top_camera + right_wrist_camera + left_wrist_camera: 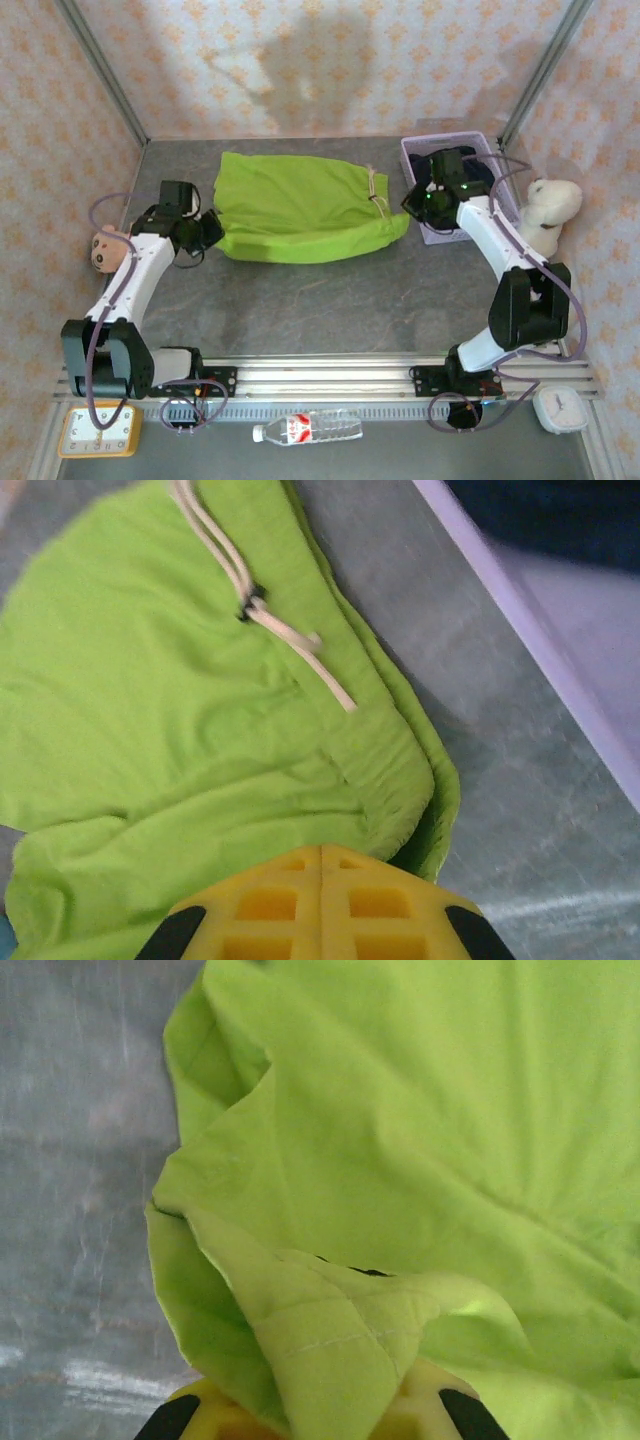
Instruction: Fold and stack the mixed laundry pile
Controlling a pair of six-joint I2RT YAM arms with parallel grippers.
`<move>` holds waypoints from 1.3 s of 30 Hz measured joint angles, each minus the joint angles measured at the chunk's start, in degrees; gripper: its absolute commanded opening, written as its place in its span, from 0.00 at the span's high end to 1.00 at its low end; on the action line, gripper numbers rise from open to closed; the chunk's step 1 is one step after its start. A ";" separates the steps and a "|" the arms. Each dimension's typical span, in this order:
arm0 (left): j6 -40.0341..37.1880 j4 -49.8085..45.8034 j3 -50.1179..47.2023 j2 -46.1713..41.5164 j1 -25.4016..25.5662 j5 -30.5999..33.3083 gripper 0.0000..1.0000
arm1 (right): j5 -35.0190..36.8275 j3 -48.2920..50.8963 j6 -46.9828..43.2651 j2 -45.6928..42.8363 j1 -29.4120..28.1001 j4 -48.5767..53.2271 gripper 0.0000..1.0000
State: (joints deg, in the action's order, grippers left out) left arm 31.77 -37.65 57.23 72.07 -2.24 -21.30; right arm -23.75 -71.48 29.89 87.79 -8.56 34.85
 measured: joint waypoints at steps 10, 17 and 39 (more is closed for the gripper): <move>4.39 -2.93 -13.53 -11.76 0.02 4.09 1.00 | 0.90 14.86 4.15 -7.80 -4.35 0.87 1.00; 9.25 -6.16 -13.29 -23.26 0.37 10.23 1.00 | 4.42 19.45 10.88 -19.87 -4.85 2.25 1.00; 7.21 0.28 25.27 25.97 0.37 11.28 1.00 | 1.25 -0.46 6.19 6.36 -13.55 -4.42 0.54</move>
State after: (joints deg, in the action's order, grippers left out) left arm 38.98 -37.36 82.50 98.04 -1.87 -10.02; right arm -22.50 -71.94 36.07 94.15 -22.11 30.44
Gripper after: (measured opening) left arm 0.039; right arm 0.404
